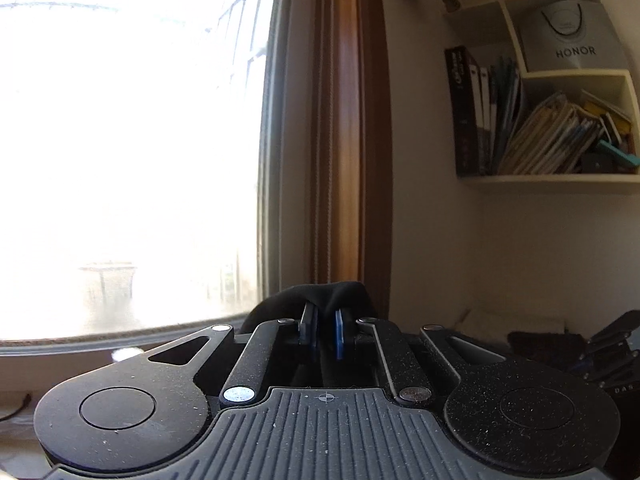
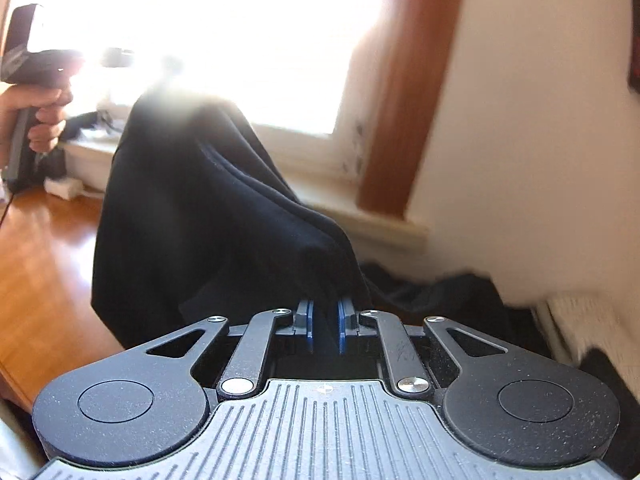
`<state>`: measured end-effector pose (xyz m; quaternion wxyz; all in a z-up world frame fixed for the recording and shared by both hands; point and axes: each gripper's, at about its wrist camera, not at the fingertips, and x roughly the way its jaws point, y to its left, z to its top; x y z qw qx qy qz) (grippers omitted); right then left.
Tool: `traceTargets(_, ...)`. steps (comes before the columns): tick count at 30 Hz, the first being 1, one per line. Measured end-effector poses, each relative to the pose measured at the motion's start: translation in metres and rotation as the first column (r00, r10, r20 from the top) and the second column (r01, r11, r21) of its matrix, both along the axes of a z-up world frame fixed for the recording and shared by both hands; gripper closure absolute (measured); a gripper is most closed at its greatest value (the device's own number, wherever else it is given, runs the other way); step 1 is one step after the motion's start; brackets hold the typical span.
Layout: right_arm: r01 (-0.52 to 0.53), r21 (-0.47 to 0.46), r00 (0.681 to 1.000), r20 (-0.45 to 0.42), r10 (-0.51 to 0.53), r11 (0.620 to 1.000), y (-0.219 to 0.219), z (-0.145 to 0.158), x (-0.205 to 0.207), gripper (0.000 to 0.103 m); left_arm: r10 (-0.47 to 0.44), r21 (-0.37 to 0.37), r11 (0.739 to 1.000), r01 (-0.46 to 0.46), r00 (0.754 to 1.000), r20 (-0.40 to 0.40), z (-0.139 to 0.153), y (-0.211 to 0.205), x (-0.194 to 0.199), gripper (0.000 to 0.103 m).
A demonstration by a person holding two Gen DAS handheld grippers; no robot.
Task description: Fold clothes
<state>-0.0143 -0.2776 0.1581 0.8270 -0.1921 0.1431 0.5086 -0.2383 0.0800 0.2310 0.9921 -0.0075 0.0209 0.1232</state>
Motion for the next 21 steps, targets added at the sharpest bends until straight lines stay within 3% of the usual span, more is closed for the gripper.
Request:
traceTargets(4,-0.089,0.039,0.996,-0.005,0.089,0.995,0.014,0.011,-0.019,0.091,0.040,0.015,0.999,-0.041,0.998,0.049,0.024,0.010,-0.034,0.100)
traceTargets(7,-0.114,-0.001,0.993,-0.009,0.114,0.994,0.030,0.001,-0.021,0.091,0.056,0.074,0.996,-0.053,0.998,-0.038,0.025,0.009,-0.031,0.100)
traceTargets(10,-0.106,-0.058,0.994,-0.032,0.105,0.993,0.046,-0.020,-0.016,0.091,0.062,0.105,0.993,-0.048,0.989,-0.136,0.008,0.010,-0.016,0.100)
traceTargets(14,-0.111,-0.130,0.991,-0.091,0.100,0.985,0.048,-0.046,-0.019,0.088,0.026,0.079,0.997,-0.006,0.967,-0.252,-0.018,0.016,-0.001,0.097)
traceTargets(16,-0.117,-0.161,0.988,-0.119,0.098,0.980,0.046,-0.057,-0.022,0.086,0.010,0.071,0.997,0.010,0.960,-0.279,-0.025,0.017,0.002,0.090)
traceTargets(21,-0.148,-0.206,0.976,-0.187,0.109,0.967,0.041,-0.076,-0.028,0.079,-0.010,0.069,0.997,0.032,0.951,-0.309,-0.033,0.020,-0.007,0.090)
